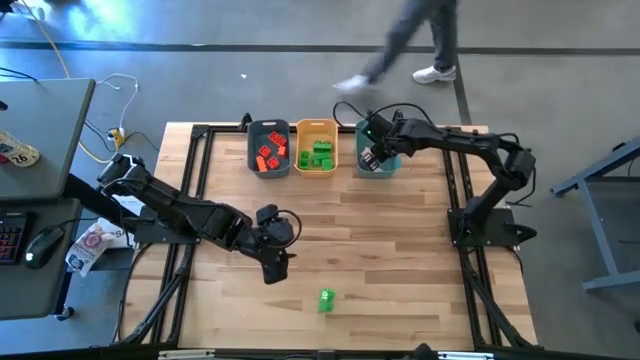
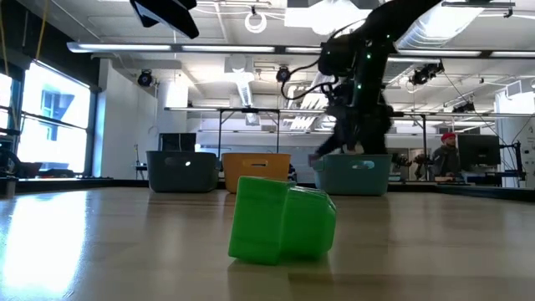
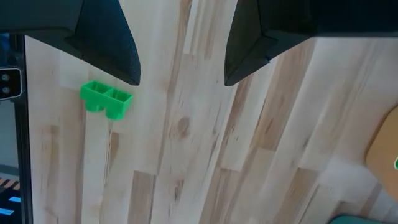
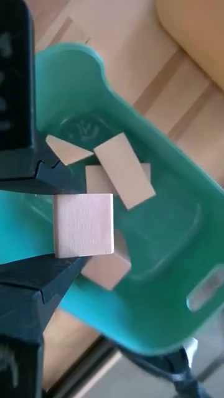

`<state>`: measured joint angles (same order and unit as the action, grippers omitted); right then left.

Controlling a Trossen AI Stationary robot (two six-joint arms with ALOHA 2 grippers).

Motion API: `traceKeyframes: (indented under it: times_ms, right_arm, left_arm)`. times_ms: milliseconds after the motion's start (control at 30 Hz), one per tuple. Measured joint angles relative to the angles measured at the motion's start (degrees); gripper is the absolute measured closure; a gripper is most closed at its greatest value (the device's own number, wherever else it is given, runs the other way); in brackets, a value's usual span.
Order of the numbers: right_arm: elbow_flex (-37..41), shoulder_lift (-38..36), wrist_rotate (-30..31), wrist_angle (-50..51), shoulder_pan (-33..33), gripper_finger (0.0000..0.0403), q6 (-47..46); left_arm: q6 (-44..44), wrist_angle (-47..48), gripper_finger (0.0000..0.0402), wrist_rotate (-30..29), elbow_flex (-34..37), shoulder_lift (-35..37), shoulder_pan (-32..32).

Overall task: Sort & place blocks by color
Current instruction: Put the brown block into the green bin

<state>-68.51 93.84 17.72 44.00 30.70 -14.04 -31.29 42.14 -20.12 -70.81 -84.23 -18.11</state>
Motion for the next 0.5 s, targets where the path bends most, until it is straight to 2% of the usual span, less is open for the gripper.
traceKeyframes:
  times_ms: [167,333,500]
  right_arm:
    - [0.0,2.61,-4.27,-0.89,0.98,0.0298,0.17]
    - [0.0,4.69,-5.23,-1.01,1.58,0.0297,0.18]
    - [0.0,5.91,-9.98,-0.99,2.41,0.0286,0.2]
  left_arm:
    - [-2.83,0.03,0.0185,0.44,0.0,0.0,0.0]
    - [-7.12,-0.01,0.0185,0.44,0.0,0.0,0.0]
    - [-11.23,0.0,0.0185,0.88,0.04,-0.96,-0.2]
